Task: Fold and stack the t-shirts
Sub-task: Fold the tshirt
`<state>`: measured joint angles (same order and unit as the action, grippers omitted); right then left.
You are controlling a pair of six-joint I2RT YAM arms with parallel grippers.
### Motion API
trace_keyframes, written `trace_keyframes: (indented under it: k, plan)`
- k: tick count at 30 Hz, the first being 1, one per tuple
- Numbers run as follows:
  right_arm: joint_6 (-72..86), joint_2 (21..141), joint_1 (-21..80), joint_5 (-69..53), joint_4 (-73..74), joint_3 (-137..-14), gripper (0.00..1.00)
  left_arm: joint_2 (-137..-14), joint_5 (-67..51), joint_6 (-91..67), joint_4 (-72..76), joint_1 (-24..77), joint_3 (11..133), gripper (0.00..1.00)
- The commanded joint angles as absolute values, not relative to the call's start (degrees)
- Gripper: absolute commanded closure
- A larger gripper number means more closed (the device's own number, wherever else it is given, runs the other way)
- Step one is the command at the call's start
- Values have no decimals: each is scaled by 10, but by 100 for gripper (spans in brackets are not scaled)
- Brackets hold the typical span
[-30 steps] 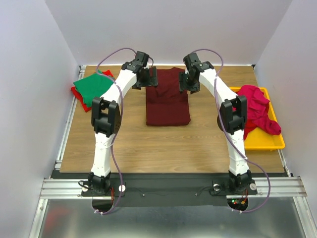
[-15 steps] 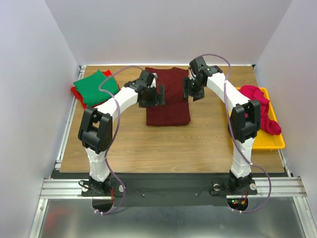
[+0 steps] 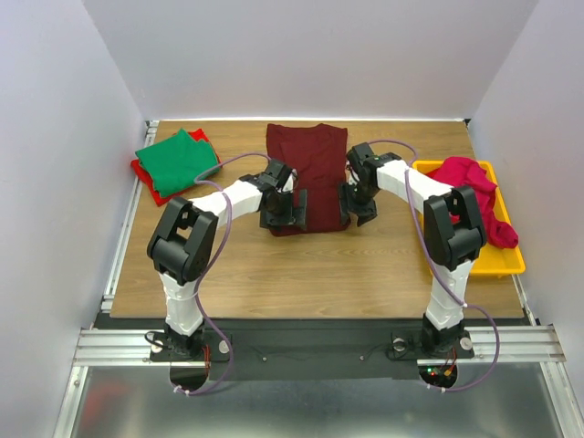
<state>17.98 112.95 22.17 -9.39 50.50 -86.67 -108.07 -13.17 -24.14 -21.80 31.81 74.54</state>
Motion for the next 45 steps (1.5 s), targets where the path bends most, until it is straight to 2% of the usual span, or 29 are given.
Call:
trace_keyframes:
  k: [1, 14, 27, 35, 45]
  plan:
    - [187, 1107, 224, -77, 458, -846, 39, -1060, -135, -224, -207, 322, 717, 2]
    - [192, 1119, 224, -40, 435, -791, 39, -1062, -128, -229, -184, 323, 673, 2]
    - [233, 1063, 224, -110, 436, -843, 40, -984, -71, -258, -229, 317, 751, 2]
    - [230, 1106, 224, -113, 436, -859, 44, -963, -75, -272, -221, 294, 688, 1]
    - [233, 1103, 224, -102, 414, -794, 49, -954, -67, -275, -205, 294, 634, 1]
